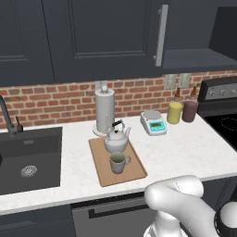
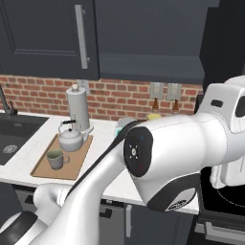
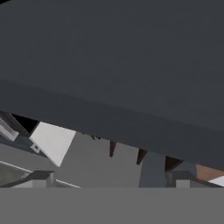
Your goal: Pick the kettle from the counter and place it on the tray. Then pick the mug from the cabinet and place it on the tray. Then close the cabinet doors.
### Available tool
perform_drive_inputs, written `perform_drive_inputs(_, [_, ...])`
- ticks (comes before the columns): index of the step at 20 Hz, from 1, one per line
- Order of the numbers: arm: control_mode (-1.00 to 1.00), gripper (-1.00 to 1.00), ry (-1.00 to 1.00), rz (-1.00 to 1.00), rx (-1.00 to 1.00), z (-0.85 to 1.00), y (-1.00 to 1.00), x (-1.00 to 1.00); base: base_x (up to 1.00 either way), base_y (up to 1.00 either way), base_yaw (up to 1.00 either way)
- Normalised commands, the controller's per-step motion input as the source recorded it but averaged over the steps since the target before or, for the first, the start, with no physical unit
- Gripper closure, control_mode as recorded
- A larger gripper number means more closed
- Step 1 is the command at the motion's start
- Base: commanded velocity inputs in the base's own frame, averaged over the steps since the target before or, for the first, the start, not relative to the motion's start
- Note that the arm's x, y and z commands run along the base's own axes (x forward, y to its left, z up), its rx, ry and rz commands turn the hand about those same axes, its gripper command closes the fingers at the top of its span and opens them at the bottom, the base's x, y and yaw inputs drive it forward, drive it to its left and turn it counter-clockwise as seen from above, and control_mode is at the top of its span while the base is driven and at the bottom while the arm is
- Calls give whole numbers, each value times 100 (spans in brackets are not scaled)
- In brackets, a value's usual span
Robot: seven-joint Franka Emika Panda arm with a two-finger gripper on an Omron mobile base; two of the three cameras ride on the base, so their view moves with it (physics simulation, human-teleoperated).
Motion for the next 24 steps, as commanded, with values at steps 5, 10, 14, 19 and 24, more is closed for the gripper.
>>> perform_drive_inputs(5, [-100, -100, 0, 10, 0, 0, 16, 47, 0, 0, 0])
perform_drive_inputs(10, [-100, -100, 0, 12, 0, 0, 27, 42, 0, 0, 0])
perform_drive_inputs(14, [-100, -100, 0, 11, -1, 0, 50, 43, 0, 0, 0])
perform_drive_inputs(19, [-100, -100, 0, 14, 0, 0, 50, 43, 0, 0, 0])
perform_drive_inputs(24, [-100, -100, 0, 15, 0, 0, 47, 47, 0, 0, 0])
